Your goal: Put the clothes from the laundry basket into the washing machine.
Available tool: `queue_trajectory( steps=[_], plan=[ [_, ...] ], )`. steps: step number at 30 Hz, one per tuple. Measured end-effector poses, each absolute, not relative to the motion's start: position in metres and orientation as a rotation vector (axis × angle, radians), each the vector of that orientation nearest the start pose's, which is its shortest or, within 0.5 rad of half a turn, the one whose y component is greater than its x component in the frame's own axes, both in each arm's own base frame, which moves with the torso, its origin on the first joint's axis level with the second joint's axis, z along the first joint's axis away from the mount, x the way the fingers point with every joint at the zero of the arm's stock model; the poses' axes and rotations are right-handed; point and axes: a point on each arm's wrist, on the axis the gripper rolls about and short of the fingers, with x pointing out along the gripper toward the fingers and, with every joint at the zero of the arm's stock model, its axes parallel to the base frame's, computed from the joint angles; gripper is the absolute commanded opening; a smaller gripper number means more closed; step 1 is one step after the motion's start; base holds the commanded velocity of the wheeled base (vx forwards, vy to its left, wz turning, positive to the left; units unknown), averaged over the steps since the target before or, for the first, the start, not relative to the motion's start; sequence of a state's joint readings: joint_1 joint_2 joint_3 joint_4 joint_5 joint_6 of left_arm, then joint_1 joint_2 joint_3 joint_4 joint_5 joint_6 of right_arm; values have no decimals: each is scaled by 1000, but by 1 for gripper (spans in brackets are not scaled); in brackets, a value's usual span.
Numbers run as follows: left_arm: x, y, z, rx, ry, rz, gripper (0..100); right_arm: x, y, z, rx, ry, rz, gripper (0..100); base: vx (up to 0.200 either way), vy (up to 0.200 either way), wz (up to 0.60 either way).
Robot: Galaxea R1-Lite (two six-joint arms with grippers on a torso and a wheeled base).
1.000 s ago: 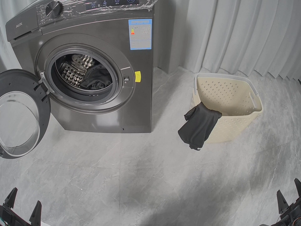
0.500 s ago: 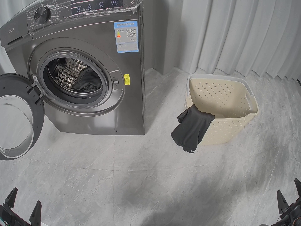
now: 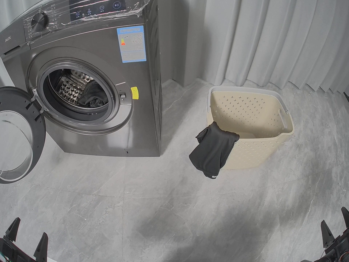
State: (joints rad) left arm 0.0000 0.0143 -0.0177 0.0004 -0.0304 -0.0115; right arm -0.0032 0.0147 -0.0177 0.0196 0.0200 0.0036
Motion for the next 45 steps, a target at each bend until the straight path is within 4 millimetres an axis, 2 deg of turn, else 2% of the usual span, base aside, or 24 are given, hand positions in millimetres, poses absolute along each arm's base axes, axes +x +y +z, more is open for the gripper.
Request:
queue_trajectory(
  steps=[7,25,34,36,41,45],
  plan=[
    [-23,-1,81,-5,-3,-31,100,-23,0,81,10,-1,16,100,0,0,0],
    [-23,-1,81,-10,-1,-31,100,-23,2,81,-41,-4,58,100,200,0,0],
    [-23,-1,81,-10,0,-31,100,-23,2,83,-34,-28,59,100,0,0,0],
    [-23,-1,81,-10,-1,-31,100,-25,2,92,-25,-71,59,100,0,0,0],
    [-23,-1,81,-9,0,-31,100,-34,2,131,2,-202,78,100,0,0,0],
    [-23,-1,81,-10,-1,-31,100,-24,2,153,36,-174,143,100,0,0,0]
  ],
)
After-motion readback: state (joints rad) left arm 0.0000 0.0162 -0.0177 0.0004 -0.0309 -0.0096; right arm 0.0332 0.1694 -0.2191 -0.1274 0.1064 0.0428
